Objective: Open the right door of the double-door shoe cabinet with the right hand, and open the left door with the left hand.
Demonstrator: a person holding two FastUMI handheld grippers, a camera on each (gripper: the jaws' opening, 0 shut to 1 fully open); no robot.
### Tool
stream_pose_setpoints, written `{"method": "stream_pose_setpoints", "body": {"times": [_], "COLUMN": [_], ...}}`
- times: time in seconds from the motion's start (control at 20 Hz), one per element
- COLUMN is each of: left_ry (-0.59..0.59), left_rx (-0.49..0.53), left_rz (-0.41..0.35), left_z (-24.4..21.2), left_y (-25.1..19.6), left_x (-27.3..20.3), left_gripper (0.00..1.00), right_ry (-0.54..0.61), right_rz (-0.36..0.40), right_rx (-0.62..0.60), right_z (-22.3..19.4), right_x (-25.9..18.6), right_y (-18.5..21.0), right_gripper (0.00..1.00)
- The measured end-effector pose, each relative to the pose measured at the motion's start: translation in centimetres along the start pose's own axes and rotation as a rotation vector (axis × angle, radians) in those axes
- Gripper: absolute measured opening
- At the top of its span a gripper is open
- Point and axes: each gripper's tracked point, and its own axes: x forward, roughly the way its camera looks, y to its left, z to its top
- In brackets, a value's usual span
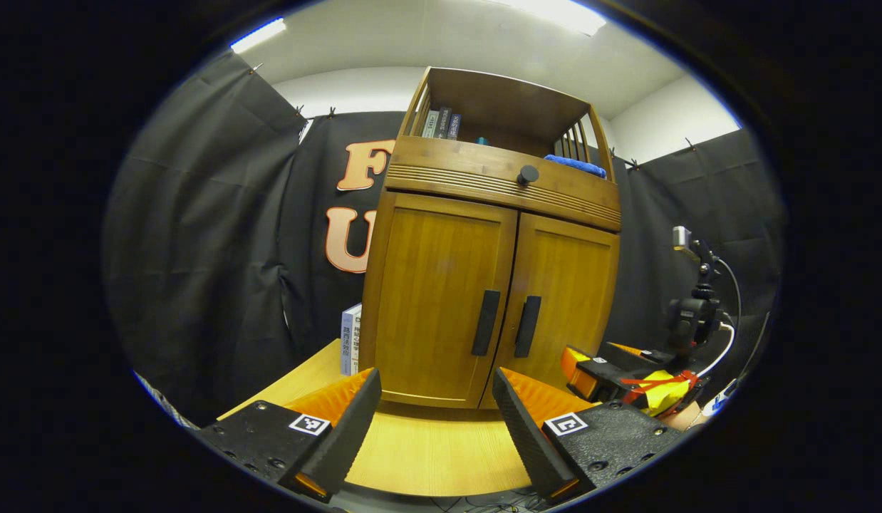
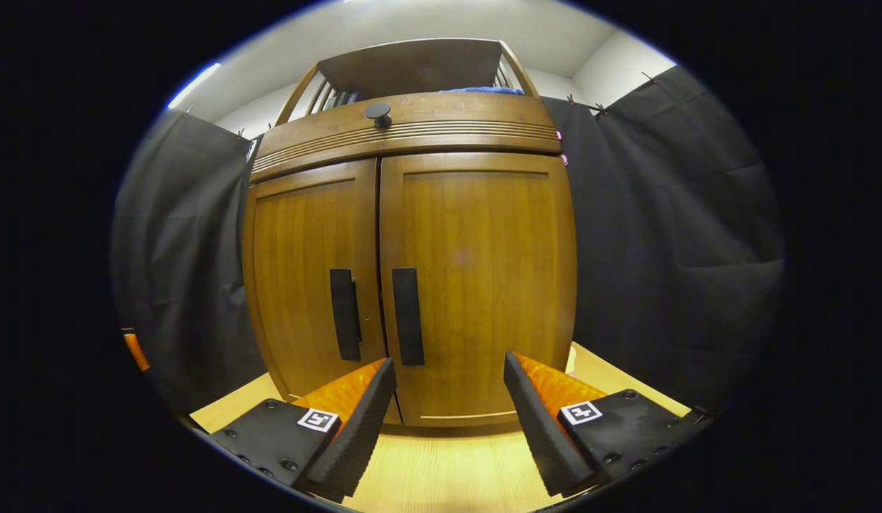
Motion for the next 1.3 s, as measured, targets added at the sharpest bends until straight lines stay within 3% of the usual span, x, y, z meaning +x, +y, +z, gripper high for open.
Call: {"method": "stream_pose_setpoints", "body": {"times": [0.1, 0.2, 0.35, 0.4, 0.5, 0.55, 0.85, 1.1, 1.15, 1.2, 1.3], "left_ry": [-0.004, 0.000, 0.001, 0.001, 0.002, 0.006, 0.015, 0.022, 0.022, 0.022, 0.022], "left_rx": [0.000, 0.001, -0.001, -0.003, -0.003, -0.001, 0.006, 0.009, 0.008, 0.009, 0.008], "left_rz": [0.020, 0.038, 0.069, 0.079, 0.092, 0.097, 0.115, 0.131, 0.132, 0.133, 0.136], "left_z": [0.0, -0.1, 0.1, 0.0, 0.1, -0.1, 0.1, -0.3, -0.3, -0.3, -0.3], "left_y": [1.0, 2.0, 3.4, 3.8, 4.5, 4.7, 6.1, 6.8, 6.9, 7.0, 7.2], "left_x": [-0.1, 0.1, 0.3, 0.5, 0.6, 0.8, 1.3, 1.7, 1.7, 1.7, 1.7], "left_gripper": [0.98, 0.91, 0.94, 0.94, 0.98, 0.92, 0.98, 0.98, 0.98, 0.95, 0.95], "right_ry": [-0.003, 0.002, -0.003, 0.005, 0.017, 0.018, 0.026, 0.057, 0.057, 0.061, 0.063], "right_rz": [0.003, 0.010, 0.024, 0.022, 0.020, 0.018, 0.020, 0.021, 0.020, 0.012, 0.008], "right_rx": [-0.003, -0.003, -0.009, -0.006, 0.003, 0.003, -0.041, -0.045, -0.045, -0.047, -0.043], "right_z": [0.1, -0.1, 0.4, 0.1, 0.0, 0.0, -0.1, -1.0, -1.1, -1.2, -1.2], "right_x": [1.7, 3.4, 6.2, 7.1, 8.2, 9.1, 12.3, 13.6, 13.8, 13.9, 14.0], "right_y": [0.4, 1.1, 2.0, 2.1, 2.5, 2.6, 3.4, 3.9, 3.9, 3.9, 3.8], "right_gripper": [0.98, 0.98, 0.98, 0.94, 0.98, 0.98, 0.98, 0.76, 0.83, 0.66, 0.55]}}
